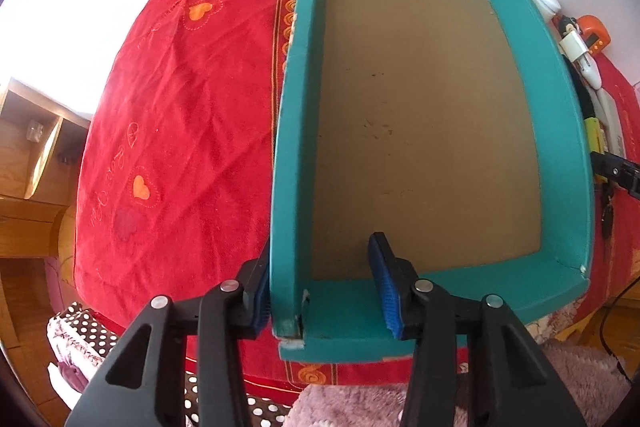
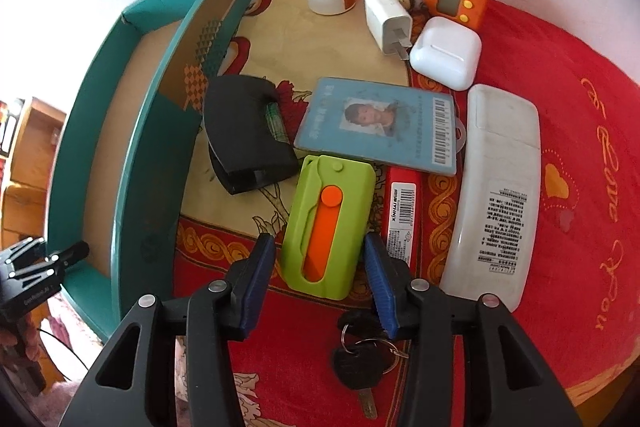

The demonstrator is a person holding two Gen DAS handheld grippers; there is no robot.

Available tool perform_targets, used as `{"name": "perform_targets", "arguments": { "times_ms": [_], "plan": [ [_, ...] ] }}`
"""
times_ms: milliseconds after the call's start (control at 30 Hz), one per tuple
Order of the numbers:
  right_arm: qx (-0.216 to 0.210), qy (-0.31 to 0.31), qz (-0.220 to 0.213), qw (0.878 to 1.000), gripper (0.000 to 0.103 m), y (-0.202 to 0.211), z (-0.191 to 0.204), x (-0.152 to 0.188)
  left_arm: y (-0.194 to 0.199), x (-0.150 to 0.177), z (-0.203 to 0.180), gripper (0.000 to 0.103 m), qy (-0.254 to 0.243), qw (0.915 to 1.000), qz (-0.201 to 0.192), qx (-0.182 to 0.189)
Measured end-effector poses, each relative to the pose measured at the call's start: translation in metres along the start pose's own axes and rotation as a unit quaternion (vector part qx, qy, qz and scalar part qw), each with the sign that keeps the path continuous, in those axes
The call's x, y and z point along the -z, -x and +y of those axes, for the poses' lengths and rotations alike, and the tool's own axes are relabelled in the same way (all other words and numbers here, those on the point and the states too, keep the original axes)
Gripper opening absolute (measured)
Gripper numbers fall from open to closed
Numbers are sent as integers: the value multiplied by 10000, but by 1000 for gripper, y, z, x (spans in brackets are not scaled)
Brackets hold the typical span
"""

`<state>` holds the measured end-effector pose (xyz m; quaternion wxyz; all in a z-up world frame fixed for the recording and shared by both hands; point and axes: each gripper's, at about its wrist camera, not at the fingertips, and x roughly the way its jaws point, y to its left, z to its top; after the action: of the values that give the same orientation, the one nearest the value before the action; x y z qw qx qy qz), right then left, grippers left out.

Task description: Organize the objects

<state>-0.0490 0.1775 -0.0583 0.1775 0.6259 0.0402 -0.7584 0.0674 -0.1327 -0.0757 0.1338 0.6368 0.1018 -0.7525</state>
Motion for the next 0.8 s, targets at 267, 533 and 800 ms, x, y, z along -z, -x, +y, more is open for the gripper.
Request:
{"name": "perform_targets", "arguments": {
  "times_ms": [267, 533, 800],
  "plan": [
    [149, -94, 24, 9998, 43, 1, 0, 1, -1, 0, 12, 27, -281, 9993, -21, 247],
    [453, -72, 211, 9987, 43, -3, 7, -7, 0, -1, 29, 16, -460, 9983, -149, 326],
    [672, -179, 67, 9976, 41, -4, 11, -12, 0, -2, 42, 11, -579, 9974, -234, 365]
  ]
}}
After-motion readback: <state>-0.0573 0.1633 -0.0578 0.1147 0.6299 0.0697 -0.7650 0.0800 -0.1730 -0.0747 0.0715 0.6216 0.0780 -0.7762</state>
